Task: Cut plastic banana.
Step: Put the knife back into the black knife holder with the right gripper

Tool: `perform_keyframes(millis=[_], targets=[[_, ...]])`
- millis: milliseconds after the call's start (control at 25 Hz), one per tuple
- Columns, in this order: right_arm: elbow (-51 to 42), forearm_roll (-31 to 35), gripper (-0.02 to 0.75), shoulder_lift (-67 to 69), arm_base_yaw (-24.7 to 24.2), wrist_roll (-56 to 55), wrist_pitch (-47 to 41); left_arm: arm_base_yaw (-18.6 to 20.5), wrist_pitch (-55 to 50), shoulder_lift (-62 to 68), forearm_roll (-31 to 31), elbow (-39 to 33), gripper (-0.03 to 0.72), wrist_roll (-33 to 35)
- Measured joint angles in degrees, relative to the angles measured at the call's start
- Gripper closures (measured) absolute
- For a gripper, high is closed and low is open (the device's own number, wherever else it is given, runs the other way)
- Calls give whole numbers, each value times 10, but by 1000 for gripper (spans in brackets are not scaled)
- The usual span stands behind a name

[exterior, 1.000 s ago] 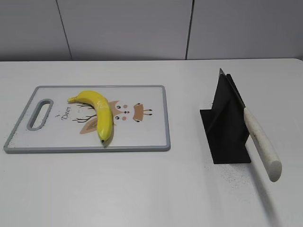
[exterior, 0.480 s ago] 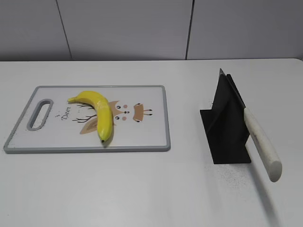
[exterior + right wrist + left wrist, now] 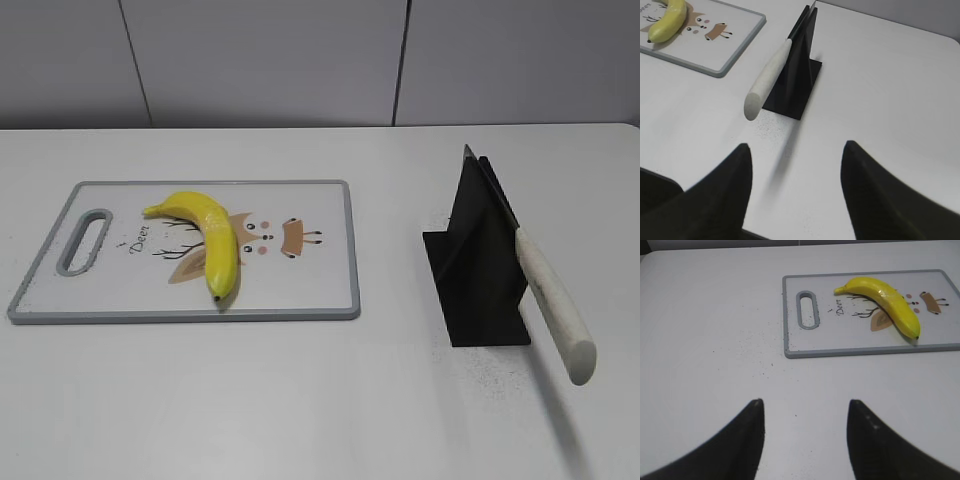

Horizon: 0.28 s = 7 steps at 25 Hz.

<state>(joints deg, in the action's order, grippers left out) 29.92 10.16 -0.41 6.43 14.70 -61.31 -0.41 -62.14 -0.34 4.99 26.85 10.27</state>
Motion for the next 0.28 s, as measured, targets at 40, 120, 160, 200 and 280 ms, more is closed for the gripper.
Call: perform_keyframes(millis=[40,120,160,200,280], targets=[[0,0,307,0,0,0,0,0,0,0,0,0,173,0],[0,0,307,0,0,0,0,0,0,0,0,0,173,0],[0,0,307,0,0,0,0,0,0,0,0,0,176,0],[0,0,307,0,0,0,0,0,0,0,0,0,177,0],[0,0,307,0,0,0,0,0,0,0,0,0,179,0]])
